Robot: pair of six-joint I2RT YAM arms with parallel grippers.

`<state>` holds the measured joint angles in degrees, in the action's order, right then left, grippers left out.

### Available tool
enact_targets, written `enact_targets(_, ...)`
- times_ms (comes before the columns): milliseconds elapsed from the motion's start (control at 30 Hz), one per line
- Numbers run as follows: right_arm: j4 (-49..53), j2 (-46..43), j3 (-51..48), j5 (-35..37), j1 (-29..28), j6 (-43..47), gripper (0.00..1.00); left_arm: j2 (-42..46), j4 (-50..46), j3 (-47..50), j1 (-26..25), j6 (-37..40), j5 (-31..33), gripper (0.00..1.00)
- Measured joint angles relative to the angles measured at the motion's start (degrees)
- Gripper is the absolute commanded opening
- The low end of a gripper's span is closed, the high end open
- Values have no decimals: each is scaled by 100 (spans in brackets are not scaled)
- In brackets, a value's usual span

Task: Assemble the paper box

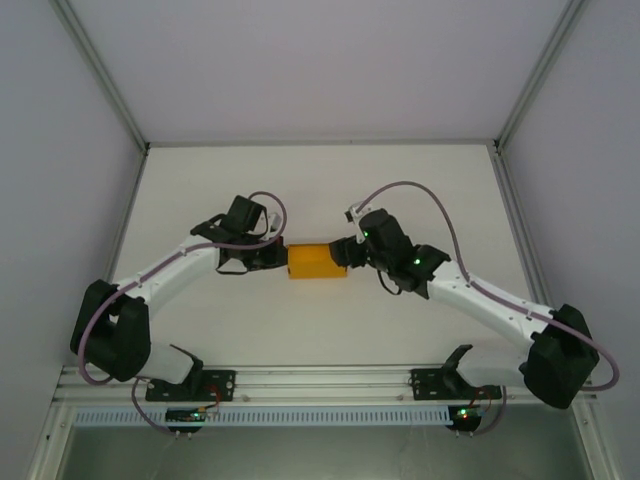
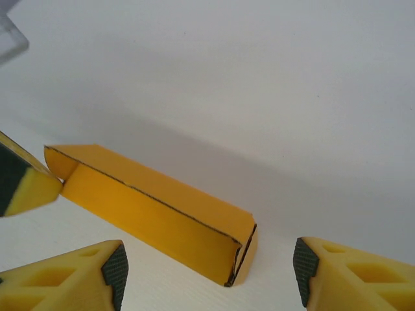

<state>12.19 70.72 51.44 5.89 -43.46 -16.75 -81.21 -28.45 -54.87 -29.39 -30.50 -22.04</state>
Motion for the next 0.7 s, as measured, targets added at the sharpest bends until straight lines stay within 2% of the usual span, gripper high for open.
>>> enact_targets(167, 0, 302, 195, -212, 278, -105, 70, 0, 7, 0, 0, 0, 26, 0)
enact_targets(333, 227, 765, 566, -94, 330, -293, 68, -11, 17, 0, 0, 0, 24, 0)
enact_targets(700, 411, 1158, 553, -203, 531, -616, 63, -26, 44, -2, 0, 2, 22, 0)
